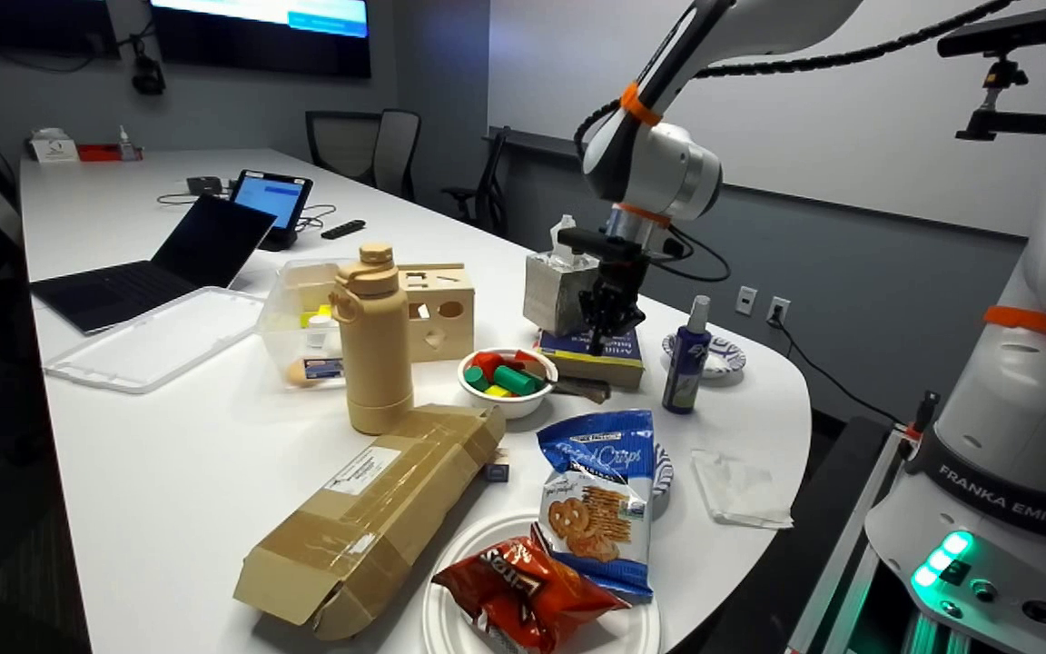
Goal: Press a button on the remote
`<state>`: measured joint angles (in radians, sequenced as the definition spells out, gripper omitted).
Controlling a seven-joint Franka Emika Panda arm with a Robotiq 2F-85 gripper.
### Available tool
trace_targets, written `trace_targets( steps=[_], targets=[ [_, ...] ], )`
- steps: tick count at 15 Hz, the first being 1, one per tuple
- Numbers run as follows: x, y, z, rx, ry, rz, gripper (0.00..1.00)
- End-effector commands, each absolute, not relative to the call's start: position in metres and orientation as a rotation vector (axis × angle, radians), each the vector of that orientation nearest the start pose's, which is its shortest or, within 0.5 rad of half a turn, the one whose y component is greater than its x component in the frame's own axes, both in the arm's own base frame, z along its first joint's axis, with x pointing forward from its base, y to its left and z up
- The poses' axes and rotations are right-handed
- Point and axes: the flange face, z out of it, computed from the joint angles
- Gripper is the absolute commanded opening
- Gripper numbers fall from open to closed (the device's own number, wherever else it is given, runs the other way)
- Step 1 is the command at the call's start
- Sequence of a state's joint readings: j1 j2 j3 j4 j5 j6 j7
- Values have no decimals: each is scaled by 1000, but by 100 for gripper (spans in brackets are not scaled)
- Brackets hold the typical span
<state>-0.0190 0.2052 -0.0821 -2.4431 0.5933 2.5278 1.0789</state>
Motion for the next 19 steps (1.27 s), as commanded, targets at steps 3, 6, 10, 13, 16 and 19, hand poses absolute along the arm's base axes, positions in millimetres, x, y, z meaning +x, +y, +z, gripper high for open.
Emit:
trace_targets(
  steps=[3,6,10,13,16,19],
  targets=[
    [445,-31,284,-2104,2069,157,40],
    [448,-22,325,-2279,1945,59,65],
    [455,-10,375,-2488,1798,53,94],
    [465,-6,404,-2576,1710,115,100],
    [475,-7,420,-2638,1643,170,100],
    [483,-13,426,-2675,1587,213,100]
  ],
)
